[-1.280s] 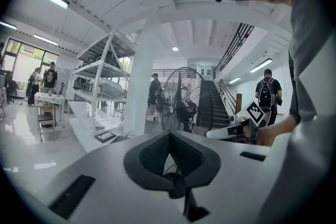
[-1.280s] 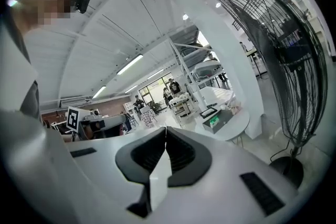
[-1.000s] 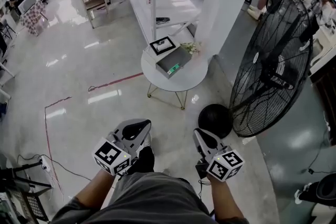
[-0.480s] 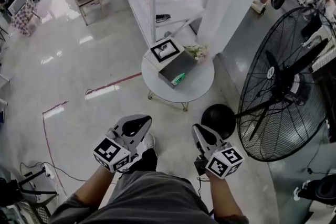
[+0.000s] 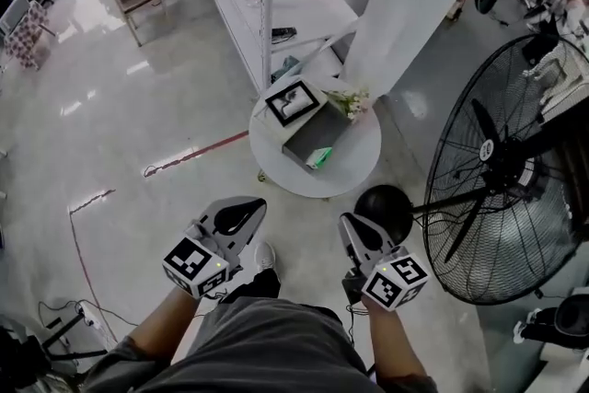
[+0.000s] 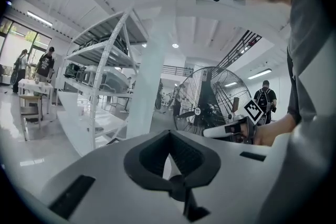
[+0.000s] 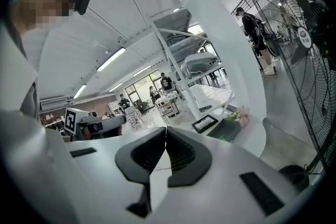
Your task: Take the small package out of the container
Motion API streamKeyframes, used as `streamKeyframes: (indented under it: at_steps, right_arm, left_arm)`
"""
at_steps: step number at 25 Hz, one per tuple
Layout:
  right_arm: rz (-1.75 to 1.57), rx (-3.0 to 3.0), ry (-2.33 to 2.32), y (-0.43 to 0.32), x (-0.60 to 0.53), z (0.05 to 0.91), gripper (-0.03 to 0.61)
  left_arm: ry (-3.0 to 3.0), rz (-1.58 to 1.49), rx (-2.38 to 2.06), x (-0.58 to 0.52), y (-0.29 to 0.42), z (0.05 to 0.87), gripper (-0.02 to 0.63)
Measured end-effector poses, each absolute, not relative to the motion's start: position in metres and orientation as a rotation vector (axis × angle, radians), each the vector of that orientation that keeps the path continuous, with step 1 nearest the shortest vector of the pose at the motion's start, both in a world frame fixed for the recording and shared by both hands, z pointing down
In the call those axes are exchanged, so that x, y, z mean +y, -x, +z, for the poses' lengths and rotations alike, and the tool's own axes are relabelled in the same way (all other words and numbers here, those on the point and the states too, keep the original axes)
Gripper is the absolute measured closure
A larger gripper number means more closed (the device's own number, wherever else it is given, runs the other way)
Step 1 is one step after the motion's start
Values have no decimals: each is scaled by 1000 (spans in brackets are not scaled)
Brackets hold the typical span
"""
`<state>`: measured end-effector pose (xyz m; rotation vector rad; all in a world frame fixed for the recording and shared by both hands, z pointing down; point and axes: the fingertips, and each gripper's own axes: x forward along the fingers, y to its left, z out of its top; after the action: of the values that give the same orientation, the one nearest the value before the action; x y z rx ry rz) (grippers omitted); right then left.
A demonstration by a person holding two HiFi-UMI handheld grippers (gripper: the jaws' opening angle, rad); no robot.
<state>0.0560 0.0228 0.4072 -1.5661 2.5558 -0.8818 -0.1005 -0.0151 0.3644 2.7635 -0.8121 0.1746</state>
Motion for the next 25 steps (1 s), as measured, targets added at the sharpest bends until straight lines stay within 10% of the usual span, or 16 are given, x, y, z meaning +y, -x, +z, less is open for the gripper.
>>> streamKeyframes:
  at_steps: [25]
  right_arm:
    - [-949, 2557, 1616, -37, -73, 424, 557]
  left_arm:
    - [-2732, 215, -771, -96, 113, 397, 598]
